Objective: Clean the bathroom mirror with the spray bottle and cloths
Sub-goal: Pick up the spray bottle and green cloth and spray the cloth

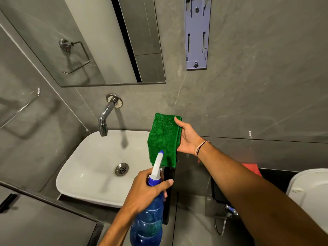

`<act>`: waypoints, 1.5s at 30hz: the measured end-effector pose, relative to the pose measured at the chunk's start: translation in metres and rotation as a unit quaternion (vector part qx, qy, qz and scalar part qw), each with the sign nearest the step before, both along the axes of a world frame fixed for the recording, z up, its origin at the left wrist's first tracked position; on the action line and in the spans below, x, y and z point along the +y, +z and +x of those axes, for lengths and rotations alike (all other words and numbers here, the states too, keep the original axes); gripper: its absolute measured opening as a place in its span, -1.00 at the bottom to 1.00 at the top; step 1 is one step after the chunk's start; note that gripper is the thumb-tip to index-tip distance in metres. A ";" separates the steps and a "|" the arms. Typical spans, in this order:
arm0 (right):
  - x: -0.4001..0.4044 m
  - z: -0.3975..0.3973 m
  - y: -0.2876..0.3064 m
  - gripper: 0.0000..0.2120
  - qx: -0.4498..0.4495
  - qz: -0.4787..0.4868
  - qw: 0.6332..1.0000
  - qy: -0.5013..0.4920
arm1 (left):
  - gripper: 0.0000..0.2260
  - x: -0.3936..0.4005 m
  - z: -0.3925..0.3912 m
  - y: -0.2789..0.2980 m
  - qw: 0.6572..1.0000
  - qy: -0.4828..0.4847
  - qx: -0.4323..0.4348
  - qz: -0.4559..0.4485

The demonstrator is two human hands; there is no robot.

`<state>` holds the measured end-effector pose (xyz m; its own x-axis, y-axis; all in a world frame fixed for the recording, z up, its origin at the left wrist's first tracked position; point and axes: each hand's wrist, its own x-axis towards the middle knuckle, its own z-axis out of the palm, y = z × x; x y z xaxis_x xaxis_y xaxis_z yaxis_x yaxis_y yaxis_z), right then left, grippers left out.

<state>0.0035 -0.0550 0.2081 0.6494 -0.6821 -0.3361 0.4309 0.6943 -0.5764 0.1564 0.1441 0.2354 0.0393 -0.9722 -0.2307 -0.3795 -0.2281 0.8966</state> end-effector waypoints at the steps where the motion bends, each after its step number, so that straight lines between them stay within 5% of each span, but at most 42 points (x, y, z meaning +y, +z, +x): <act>1: 0.000 0.000 0.000 -0.48 0.000 -0.001 1.000 -0.001 | -0.68 0.000 0.000 0.001 1.000 0.000 -0.003 -0.003; 11: 0.002 -0.004 0.002 -0.48 0.001 -0.001 1.000 0.002 | -0.76 0.004 0.009 0.005 0.999 0.017 -0.033 -0.019; 26: 0.005 -0.025 0.013 -0.48 -0.002 -0.018 1.000 -0.014 | -0.72 0.005 -0.019 -0.002 0.999 -0.020 0.038 -0.021; 36: 0.002 -0.108 -0.004 -0.49 0.049 -0.022 0.995 -0.084 | -0.41 -0.007 -0.070 -0.023 0.989 0.018 0.079 -0.124; 45: 0.031 -0.212 -0.051 -0.44 0.052 0.030 0.977 -0.204 | -0.53 -0.059 -0.126 -0.064 0.980 0.019 0.098 -0.171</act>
<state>-0.2081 -0.0243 0.1576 0.2881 -0.8540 -0.4333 0.6197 0.5112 -0.5955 0.0301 0.0848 0.1709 0.0644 -0.9928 0.1010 -0.1884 0.0873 0.9782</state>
